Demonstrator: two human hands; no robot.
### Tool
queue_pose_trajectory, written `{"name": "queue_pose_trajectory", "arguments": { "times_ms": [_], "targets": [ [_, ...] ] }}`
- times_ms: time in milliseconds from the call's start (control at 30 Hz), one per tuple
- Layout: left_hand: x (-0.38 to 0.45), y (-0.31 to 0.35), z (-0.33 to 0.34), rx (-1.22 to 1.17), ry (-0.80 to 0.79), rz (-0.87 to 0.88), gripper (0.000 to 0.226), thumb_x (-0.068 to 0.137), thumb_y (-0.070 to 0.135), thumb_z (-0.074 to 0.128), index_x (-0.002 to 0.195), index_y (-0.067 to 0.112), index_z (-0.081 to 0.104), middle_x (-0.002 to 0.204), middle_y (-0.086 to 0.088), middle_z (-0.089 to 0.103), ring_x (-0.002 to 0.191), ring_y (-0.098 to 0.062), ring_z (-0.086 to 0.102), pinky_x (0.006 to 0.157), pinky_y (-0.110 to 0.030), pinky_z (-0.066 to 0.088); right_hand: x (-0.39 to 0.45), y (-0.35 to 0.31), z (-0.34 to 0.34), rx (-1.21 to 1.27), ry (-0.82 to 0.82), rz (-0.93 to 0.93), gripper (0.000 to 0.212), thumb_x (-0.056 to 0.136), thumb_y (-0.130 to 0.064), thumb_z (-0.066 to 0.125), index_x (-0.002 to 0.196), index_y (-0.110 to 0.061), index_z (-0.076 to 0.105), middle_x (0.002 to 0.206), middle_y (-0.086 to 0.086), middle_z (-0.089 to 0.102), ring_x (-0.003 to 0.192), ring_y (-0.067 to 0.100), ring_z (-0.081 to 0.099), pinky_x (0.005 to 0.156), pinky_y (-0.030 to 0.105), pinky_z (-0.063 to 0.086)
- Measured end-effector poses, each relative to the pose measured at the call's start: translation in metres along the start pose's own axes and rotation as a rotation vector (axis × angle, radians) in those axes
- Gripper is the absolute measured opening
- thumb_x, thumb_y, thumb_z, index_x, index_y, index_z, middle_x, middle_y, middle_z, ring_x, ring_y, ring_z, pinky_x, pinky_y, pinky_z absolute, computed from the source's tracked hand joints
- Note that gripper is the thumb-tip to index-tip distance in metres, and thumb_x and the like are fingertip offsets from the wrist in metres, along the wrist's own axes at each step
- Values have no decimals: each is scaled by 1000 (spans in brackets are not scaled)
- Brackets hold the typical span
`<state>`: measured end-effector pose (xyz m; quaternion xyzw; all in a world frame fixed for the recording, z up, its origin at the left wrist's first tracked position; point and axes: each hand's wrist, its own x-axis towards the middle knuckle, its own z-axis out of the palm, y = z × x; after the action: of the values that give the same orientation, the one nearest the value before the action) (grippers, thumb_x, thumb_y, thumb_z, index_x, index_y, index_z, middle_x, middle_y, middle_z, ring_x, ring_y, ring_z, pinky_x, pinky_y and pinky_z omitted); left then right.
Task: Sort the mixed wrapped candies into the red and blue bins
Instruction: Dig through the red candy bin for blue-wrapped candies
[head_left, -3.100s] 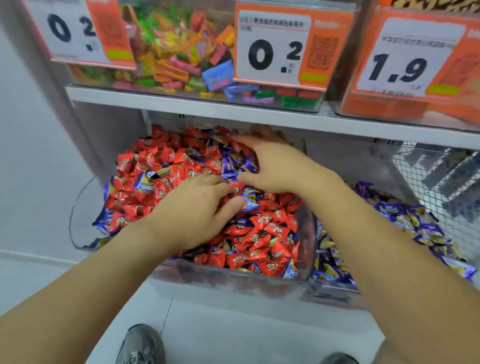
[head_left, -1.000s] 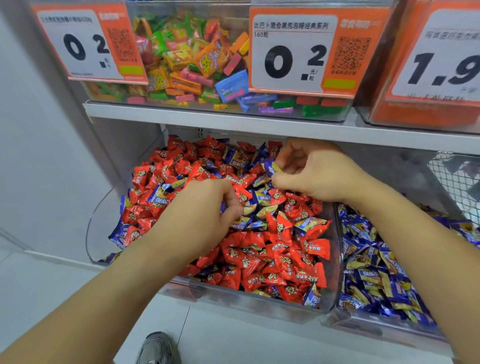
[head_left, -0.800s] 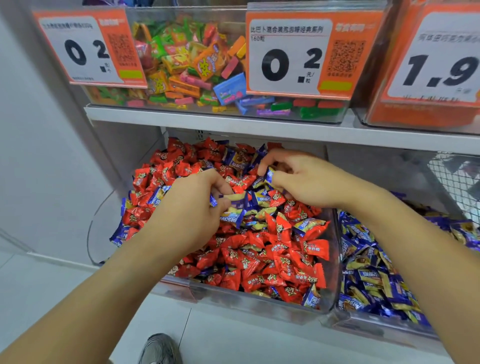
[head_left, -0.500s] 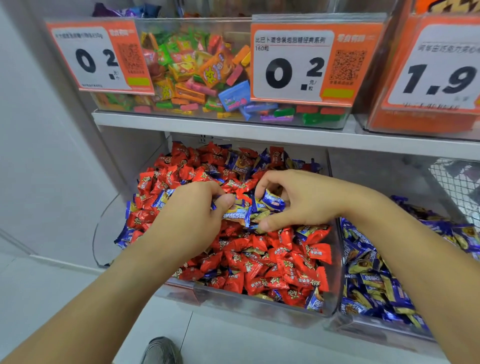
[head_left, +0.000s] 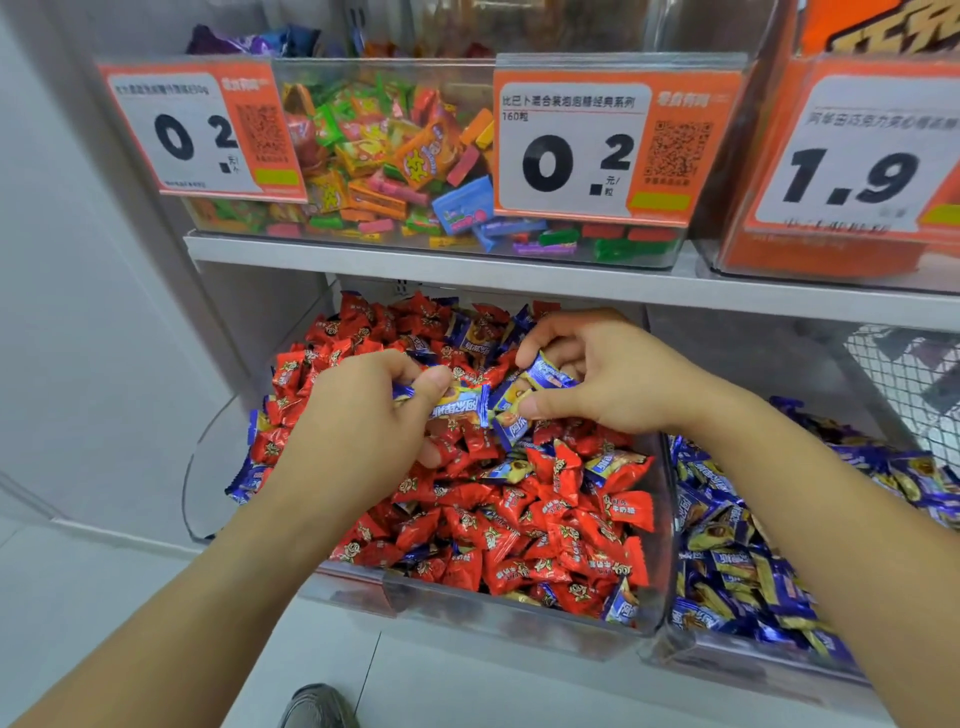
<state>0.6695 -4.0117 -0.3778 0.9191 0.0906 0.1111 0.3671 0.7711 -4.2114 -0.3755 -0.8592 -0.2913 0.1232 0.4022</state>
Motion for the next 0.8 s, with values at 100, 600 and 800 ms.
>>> {"name": "queue_pose_trajectory", "arguments": {
  "times_ms": [100,600,800],
  "targets": [
    [2,1,1,-93,3,-37,34,100,45,44,86,14,52,59,4,71,36,-14,43,39,-23,39,-3,-1,-2,103,92,29,32,72,-28,88,95,-26,66,100,11,72,93,32,64,82,32,49],
    [-9,41,39,-471,-3,67,6,99,23,57,102,17,58,64,-11,70,43,-12,53,47,-22,43,-79,-1,-20,520,247,103,20,84,2,73,99,-12,75,97,8,76,80,28,76,69,26,61],
    [-25,99,81,-290,-152,331,8,96,24,60,100,27,66,79,10,66,73,1,58,64,-6,38,-164,39,-67,455,480,252,25,87,-3,68,98,-23,78,94,1,78,78,28,76,87,36,56]
  ]
}}
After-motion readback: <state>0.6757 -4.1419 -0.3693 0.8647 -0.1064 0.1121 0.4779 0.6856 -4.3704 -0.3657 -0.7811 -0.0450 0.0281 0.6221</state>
